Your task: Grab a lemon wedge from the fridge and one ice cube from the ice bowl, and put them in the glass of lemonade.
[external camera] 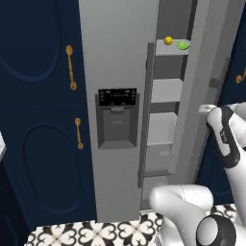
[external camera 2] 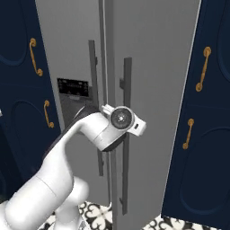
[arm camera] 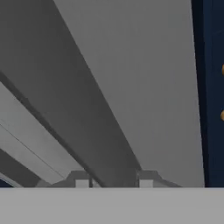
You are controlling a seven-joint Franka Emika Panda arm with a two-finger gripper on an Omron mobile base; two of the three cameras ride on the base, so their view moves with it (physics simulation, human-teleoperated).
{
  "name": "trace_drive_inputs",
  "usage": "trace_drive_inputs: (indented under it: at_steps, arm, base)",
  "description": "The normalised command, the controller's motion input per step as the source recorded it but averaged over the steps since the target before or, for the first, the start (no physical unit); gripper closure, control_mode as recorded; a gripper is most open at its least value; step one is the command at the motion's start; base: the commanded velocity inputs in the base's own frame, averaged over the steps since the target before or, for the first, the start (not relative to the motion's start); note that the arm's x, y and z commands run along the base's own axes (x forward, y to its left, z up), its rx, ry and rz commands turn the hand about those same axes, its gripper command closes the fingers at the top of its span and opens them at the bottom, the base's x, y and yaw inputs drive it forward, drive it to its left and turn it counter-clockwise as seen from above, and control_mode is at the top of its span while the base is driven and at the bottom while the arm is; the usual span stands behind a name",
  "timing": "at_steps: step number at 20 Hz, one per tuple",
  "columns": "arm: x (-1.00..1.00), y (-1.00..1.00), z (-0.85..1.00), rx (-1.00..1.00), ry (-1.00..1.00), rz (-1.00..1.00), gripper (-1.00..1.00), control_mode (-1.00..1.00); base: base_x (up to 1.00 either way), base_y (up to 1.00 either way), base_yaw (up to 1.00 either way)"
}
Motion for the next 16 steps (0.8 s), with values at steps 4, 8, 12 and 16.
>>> trace_drive_inputs:
  at_steps: [4,8,12,16]
  arm:
    - [-1.00,-0.63,0.35,0.18,0.01,-0.03,1.00,-1.00]
    - [-1.00,-0.32,0.47,0.12,0.01,-0.05,-1.00,-1.00]
    - [-1.00,0.09,0.96,0.03,0.00,0.00,-1.00,-1.00]
    - [-0.34,0.90,1.00,-0.11,0.02,0.00,-1.00,-1.00]
  base:
    - [0.00,0.00,0.00]
    - [0.00,0.00,0.00]
    - [0.00,0.00,0.00]
    - [0.00,0.00,0.00]
